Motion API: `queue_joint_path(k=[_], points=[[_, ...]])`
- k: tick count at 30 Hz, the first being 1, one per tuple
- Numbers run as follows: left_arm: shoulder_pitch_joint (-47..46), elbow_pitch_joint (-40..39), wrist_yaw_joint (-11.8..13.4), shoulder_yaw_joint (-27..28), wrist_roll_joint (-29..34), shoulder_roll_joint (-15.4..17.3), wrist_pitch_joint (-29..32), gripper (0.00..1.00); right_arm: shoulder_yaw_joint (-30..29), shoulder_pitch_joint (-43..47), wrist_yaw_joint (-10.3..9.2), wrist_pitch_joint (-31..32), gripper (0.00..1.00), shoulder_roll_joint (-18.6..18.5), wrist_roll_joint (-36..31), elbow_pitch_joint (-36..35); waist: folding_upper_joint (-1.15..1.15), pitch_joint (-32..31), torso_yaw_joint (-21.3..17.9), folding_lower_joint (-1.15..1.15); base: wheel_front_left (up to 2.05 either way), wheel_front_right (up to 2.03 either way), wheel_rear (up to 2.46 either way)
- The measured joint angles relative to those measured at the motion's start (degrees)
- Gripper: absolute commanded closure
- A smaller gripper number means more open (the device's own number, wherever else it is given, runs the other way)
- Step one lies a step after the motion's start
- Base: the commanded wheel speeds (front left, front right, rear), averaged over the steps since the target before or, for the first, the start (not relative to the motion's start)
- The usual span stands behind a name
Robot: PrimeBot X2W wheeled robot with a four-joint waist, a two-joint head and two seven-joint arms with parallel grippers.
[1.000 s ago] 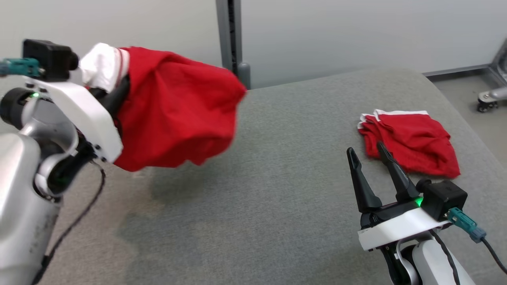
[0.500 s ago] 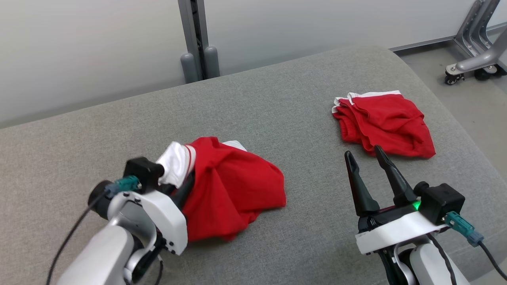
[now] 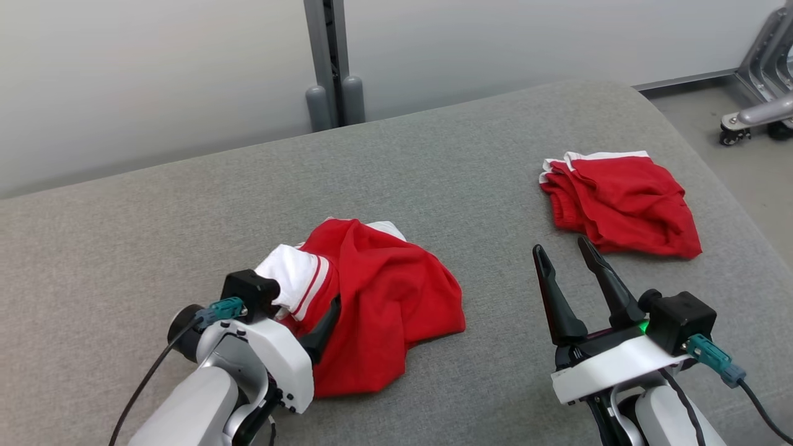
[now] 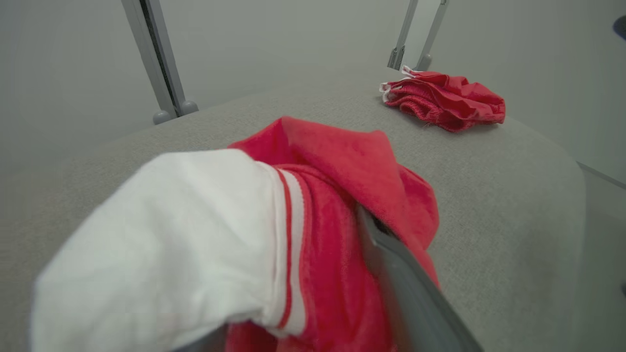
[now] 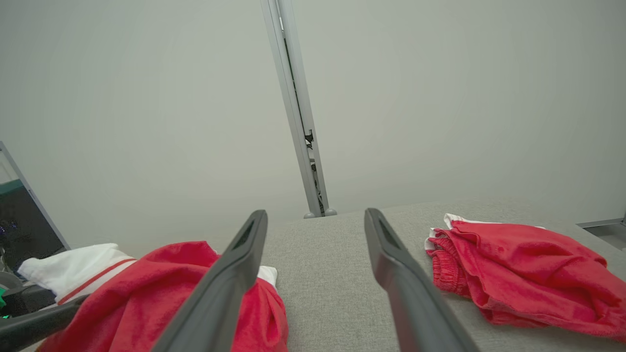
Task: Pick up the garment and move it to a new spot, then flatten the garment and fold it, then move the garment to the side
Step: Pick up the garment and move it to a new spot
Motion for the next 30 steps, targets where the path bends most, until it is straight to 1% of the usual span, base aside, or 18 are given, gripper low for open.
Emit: queue_joint_path(k=[2,5,8,10,13,16,19,20,21,26,30], points=[[-0.14,-0.04,0.03,0.32,-0.01,0.22,-0.68,0.0,-0.19,0.04,0.0,0.0,0.0,-0.02,-0.02,0.04,0.0,-0.14,0.49,0.0,0.0,0.0,0.0],[-0.2,-1.37,0.78,1.31,-0.12,1.11,-1.57,0.0,-0.58,0.26,0.0,0.0,0.0,-0.11,-0.19,0.03,0.0,-0.41,1.27,0.0,0.0,0.0,0.0],[-0.02,-3.94,1.69,2.79,-0.63,2.86,-2.09,0.0,-1.25,0.68,0.0,0.0,0.0,-0.27,-0.26,-0.02,0.0,-0.83,2.09,0.0,0.0,0.0,0.0],[0.63,-6.1,2.76,4.04,-0.94,4.19,-2.57,0.0,-1.49,0.89,0.0,0.0,0.0,-0.43,-0.26,-0.1,0.0,-1.27,2.54,0.0,0.0,0.0,0.0],[2.42,-9.48,4.86,6.68,-1.89,6.31,-3.56,0.0,-1.66,1.12,0.0,0.0,0.0,-0.48,-0.26,-0.36,0.0,-1.92,3.16,0.0,0.0,0.0,0.0],[4.73,-12.99,7.57,9.55,-2.61,7.98,-5.08,0.0,-2.02,1.46,0.0,0.0,0.0,-0.65,-0.26,-0.76,0.0,-2.38,3.76,0.0,0.0,0.0,0.0],[7.34,-15.97,9.84,12.49,-3.86,8.36,-7.75,0.0,-2.87,2.3,0.0,0.0,0.0,-0.86,-0.27,-1.23,0.0,-2.54,4.61,0.0,0.0,0.0,0.0],[9.38,-16.91,11.29,13.72,-3.86,9.02,-9.2,0.0,-3.74,2.81,0.0,0.0,0.0,-0.85,-0.37,-1.57,0.0,-2.59,5.18,0.0,0.0,0.0,0.0],[10.57,-17.16,12.04,14.29,-3.87,9.34,-9.78,0.0,-4.11,3.15,0.0,0.0,0.0,-0.83,-0.47,-1.78,0.0,-2.58,5.44,0.0,0.0,0.0,0.0],[15.83,-18.14,15.12,17.41,-4.46,9.29,-12.51,0.0,-6.06,4.78,0.0,0.0,0.0,-0.53,-1.26,-3.18,0.0,-2.24,6.75,0.0,0.0,0.0,0.0],[20.78,-19.26,17.18,21.51,-6.33,7.22,-13.94,0.0,-6.75,5.93,0.0,0.0,0.0,-0.18,-1.65,-3.7,0.0,-2.14,7.46,0.0,0.0,0.0,0.0]])
